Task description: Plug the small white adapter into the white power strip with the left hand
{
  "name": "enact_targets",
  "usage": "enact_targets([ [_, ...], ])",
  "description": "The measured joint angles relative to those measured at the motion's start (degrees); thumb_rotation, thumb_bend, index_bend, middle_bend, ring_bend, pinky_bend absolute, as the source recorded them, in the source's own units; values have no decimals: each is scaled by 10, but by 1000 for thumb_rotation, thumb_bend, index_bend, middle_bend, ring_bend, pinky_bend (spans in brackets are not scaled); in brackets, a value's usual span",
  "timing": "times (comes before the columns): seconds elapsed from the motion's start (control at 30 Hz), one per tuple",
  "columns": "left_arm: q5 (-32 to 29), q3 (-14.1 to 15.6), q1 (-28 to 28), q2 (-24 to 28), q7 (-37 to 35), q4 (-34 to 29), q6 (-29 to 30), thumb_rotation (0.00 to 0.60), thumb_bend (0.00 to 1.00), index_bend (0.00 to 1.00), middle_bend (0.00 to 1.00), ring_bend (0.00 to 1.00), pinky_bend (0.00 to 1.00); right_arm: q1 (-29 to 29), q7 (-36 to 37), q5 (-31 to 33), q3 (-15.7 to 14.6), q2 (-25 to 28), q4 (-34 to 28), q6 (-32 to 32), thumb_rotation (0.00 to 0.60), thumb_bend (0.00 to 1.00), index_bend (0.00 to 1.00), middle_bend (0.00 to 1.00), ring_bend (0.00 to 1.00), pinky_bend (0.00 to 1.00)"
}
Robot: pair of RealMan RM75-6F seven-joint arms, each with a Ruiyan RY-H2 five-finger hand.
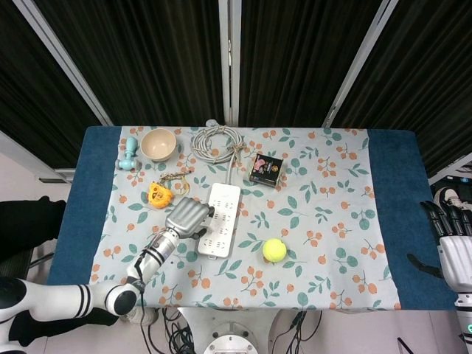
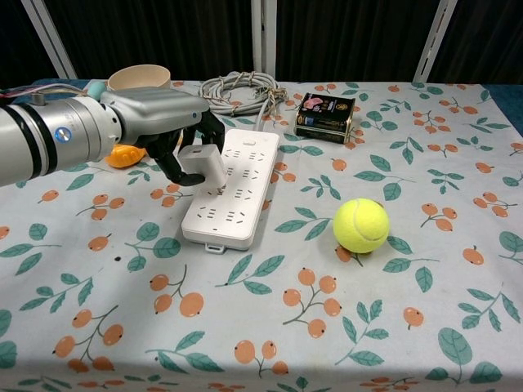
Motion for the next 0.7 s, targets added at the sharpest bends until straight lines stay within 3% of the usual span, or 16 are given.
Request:
enact_targets([
  [0.7,-23,16,-11,-1,56,-13,24,600,518,687,764,579,512,-1,1,1,0,0,1,0,600,64,27,76,0,0],
])
